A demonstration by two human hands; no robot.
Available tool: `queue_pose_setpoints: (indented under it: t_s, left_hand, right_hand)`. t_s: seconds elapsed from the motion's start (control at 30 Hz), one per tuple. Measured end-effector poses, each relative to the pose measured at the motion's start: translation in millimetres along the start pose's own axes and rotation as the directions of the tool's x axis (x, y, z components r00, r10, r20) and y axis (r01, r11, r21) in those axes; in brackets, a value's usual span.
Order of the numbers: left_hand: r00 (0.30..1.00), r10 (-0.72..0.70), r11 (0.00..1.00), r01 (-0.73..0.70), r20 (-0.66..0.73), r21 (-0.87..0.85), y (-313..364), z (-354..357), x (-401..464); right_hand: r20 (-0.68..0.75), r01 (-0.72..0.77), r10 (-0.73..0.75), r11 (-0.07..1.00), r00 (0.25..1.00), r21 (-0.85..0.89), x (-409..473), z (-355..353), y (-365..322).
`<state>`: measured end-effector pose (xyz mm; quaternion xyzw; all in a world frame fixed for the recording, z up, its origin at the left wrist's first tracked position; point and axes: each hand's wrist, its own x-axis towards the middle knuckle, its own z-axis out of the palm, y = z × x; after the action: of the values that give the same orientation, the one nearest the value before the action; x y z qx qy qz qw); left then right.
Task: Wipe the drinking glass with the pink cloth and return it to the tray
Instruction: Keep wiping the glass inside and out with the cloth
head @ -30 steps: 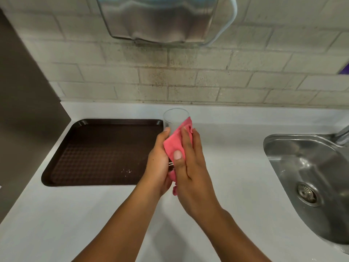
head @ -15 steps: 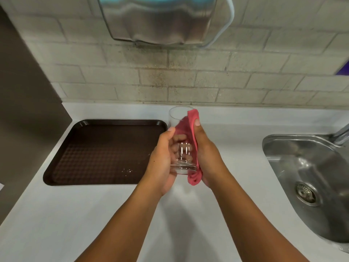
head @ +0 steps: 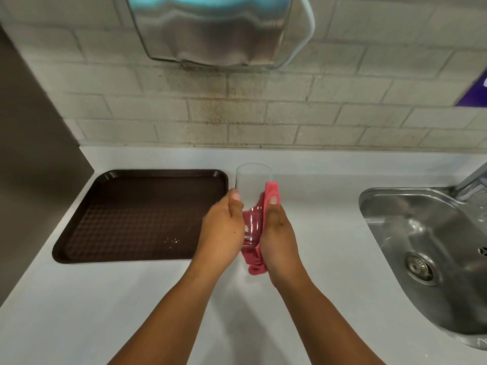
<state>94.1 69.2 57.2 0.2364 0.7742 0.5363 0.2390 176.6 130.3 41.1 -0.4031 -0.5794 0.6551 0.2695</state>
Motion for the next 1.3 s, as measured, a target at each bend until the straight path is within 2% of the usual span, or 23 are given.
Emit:
queue_pose_setpoints:
  t_s: [0.1,0.2,0.3,0.4,0.53,0.63,0.73,0.8,0.87,0.97,1.13,1.23,1.3]
  left_hand:
    - [0.994,-0.092,0.990,0.097,0.052,-0.103,7,5,-7]
    - [0.993,-0.104,0.977,0.114,0.059,-0.181,11,11,-9]
    - [0.990,-0.137,0.940,0.140,0.031,-0.310,11,9,-3]
    - [0.982,-0.162,0.910,0.185,0.094,-0.371,4,7,0]
    - [0.975,-0.133,0.898,0.195,0.180,-0.394,-1,4,-1]
    - [0.959,-0.143,0.840,0.249,0.246,-0.482,1,0,-6]
    - [0.953,-0.131,0.818,0.259,0.273,-0.513,5,-3,-9]
    - [0.961,-0.127,0.817,0.241,0.245,-0.524,5,-4,-10]
    - [0.967,-0.138,0.807,0.236,0.216,-0.541,6,-5,-8]
    - [0.973,-0.153,0.822,0.221,0.170,-0.524,5,-7,-4]
    - [0.965,-0.172,0.835,0.249,0.198,-0.491,6,-6,-5]
    - [0.954,-0.160,0.825,0.270,0.254,-0.496,7,-5,-7]
    - [0.938,-0.158,0.802,0.304,0.308,-0.514,6,-6,-9]
  right_hand:
    - [-0.118,0.084,-0.105,0.983,0.988,-0.165,-2,-3,-1]
    - [-0.149,0.166,-0.206,0.956,0.967,-0.244,-7,-1,5]
    - [-0.054,0.310,-0.343,0.897,0.938,-0.315,-29,12,14]
    - [0.030,0.380,-0.395,0.856,0.918,-0.351,-32,16,11]
    - [0.111,0.398,-0.392,0.802,0.913,-0.445,-11,7,-8]
    - [0.142,0.415,-0.390,0.835,0.910,-0.360,2,-2,-25]
    - [0.106,0.225,-0.207,0.952,0.973,-0.206,11,-10,-30]
    - [0.108,0.097,-0.082,0.985,0.991,-0.145,7,-11,-27]
    - [0.128,0.077,-0.058,0.986,0.990,-0.146,-5,-7,-18]
    - [0.157,0.200,-0.175,0.966,0.972,-0.162,-24,3,-2]
    - [0.181,0.367,-0.321,0.851,0.930,-0.376,-28,9,-12]
    - [0.165,0.397,-0.362,0.813,0.918,-0.425,-14,4,-29]
    - [0.132,0.374,-0.351,0.842,0.927,-0.389,-3,-1,-36]
